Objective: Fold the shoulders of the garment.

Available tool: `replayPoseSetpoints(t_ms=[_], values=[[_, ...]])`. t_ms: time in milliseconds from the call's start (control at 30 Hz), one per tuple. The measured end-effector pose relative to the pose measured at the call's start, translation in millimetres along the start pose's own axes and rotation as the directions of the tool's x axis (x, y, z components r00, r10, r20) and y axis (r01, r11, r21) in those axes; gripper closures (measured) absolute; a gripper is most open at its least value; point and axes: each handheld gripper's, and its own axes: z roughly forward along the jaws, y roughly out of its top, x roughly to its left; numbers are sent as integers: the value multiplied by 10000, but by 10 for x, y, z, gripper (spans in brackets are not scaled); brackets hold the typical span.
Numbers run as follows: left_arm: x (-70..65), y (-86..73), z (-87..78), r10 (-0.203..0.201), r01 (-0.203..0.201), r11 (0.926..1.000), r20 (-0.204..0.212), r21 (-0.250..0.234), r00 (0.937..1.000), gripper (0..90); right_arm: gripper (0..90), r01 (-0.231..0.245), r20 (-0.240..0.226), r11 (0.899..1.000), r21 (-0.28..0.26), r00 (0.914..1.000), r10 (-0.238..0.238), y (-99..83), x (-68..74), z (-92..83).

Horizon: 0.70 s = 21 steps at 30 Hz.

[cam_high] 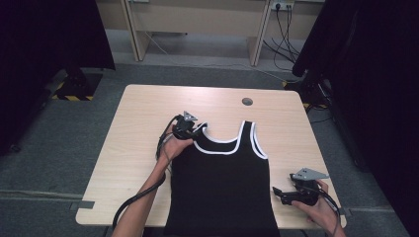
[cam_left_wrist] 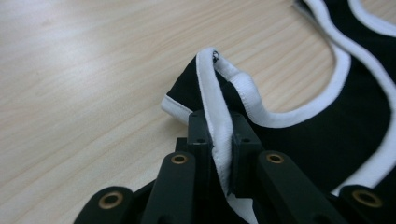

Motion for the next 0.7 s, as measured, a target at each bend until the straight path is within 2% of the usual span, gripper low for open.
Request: replayPoseSetpoints(t_ms=[133,267,400,500,567,700], values=[[-101,-18,-185,142,-137,9994,152,-302,9998,811,123,2,3,10000,1,10000,-2,0,0,0],[-241,-129,-352,447,-439,9976,140,-530,9989,802,123,0,0,10000,2,10000,0,0,0,0],[-391,-297,-467,733,-723,9966,224,-399,9971,763,123,-1,-1,10000,2,10000,1,1,3,1],[-486,-386,-543,711,-699,9973,610,-219,9956,592,123,8,-3,10000,0,10000,-8,1,3,1],[-524,-397,-601,726,-707,9971,790,-266,9942,522,123,9,1,10000,1,10000,-9,1,3,1],[-510,-316,-666,647,-609,9966,705,-556,9954,451,123,-9,12,10000,-1,10000,9,5,10,5]])
